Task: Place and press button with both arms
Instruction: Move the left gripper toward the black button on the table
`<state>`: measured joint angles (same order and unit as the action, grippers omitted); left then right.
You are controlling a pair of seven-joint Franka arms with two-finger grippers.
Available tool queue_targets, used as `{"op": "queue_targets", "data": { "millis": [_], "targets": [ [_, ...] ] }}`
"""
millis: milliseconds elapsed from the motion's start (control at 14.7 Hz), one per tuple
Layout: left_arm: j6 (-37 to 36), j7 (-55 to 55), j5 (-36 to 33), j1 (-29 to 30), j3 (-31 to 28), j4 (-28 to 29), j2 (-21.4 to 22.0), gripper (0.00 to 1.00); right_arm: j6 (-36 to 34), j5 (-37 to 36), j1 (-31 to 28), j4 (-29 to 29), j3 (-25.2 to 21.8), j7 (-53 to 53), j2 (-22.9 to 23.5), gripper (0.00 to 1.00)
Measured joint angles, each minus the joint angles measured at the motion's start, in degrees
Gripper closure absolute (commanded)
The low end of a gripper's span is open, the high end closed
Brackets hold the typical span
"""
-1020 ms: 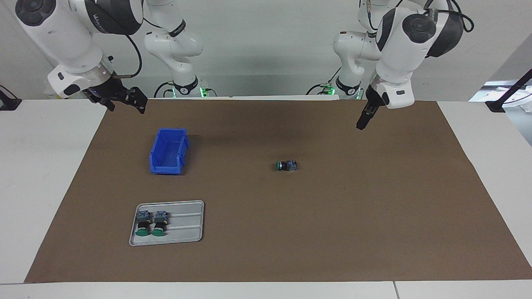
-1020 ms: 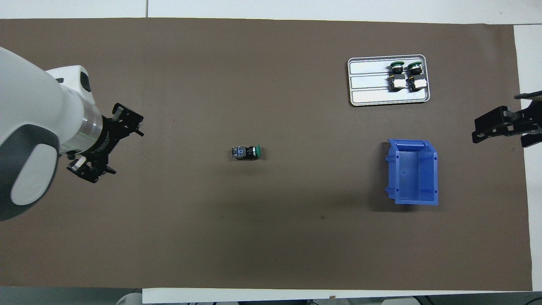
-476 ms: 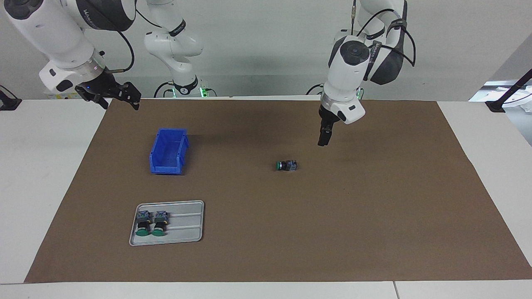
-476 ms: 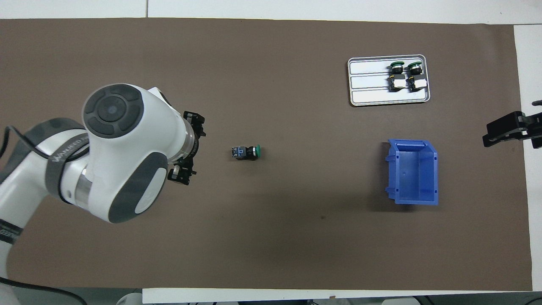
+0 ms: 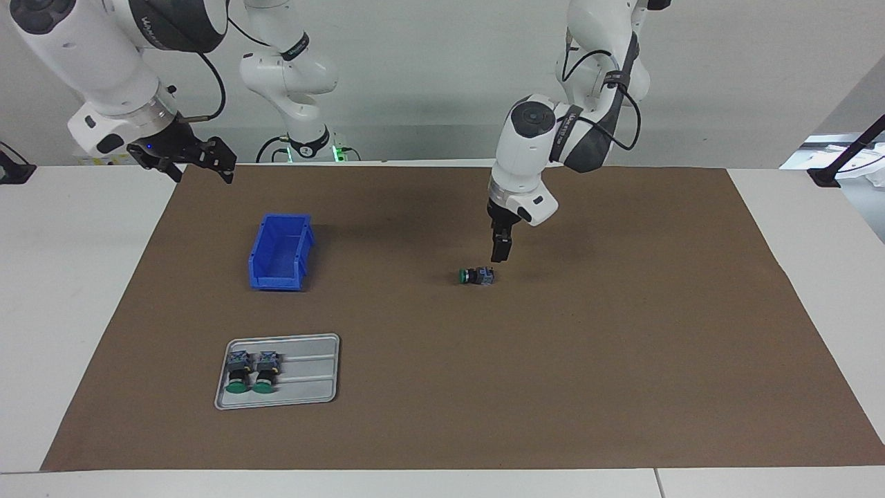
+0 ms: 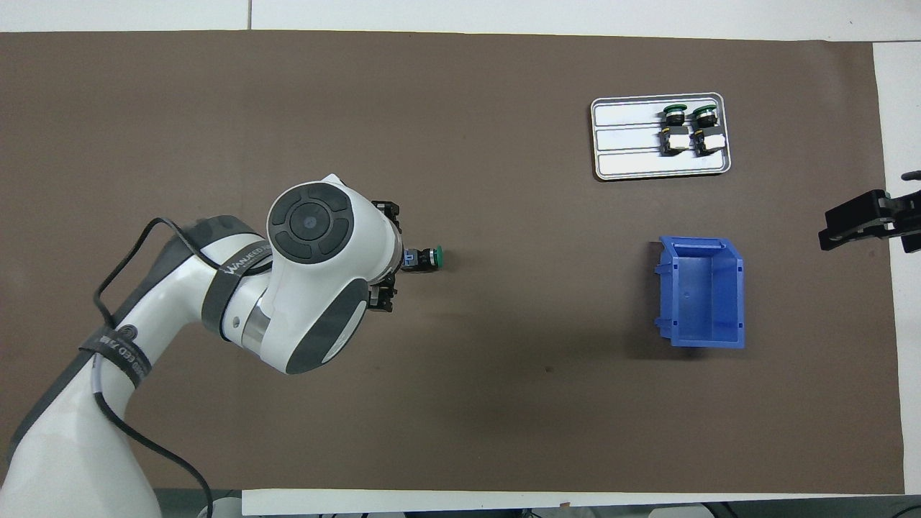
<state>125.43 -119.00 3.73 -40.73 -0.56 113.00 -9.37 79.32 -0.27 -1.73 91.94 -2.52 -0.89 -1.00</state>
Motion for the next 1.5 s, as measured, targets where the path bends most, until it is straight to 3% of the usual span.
{"op": "queue_targets", "data": {
  "millis": [408, 884, 952, 1224, 1496],
  "targets": [
    [4.6, -5.9, 0.0, -2.2, 0.0, -1.0, -6.3, 0.03, 0.0, 0.0, 0.0, 0.0, 0.0, 0.0, 0.0, 0.02],
    [7.6, -8.2, 0.1, -3.2, 0.0, -1.9, -9.6, 0.05, 0.0, 0.0, 0.0, 0.0, 0.0, 0.0, 0.0, 0.02],
    [7.6, -8.3, 0.1, -3.2, 0.0, -2.0, -9.9, 0.07, 0.0, 0.0, 0.0, 0.0, 0.0, 0.0, 0.0, 0.02],
    [7.8, -9.2, 0.1, -3.2, 0.0, -3.1, -11.1, 0.31, 0.0, 0.0, 0.0, 0.0, 0.0, 0.0, 0.0, 0.02],
    [7.8, -9.4, 0.1, -3.2, 0.0, -3.3, -11.2, 0.32, 0.0, 0.0, 0.0, 0.0, 0.0, 0.0, 0.0, 0.02]
  ]
}}
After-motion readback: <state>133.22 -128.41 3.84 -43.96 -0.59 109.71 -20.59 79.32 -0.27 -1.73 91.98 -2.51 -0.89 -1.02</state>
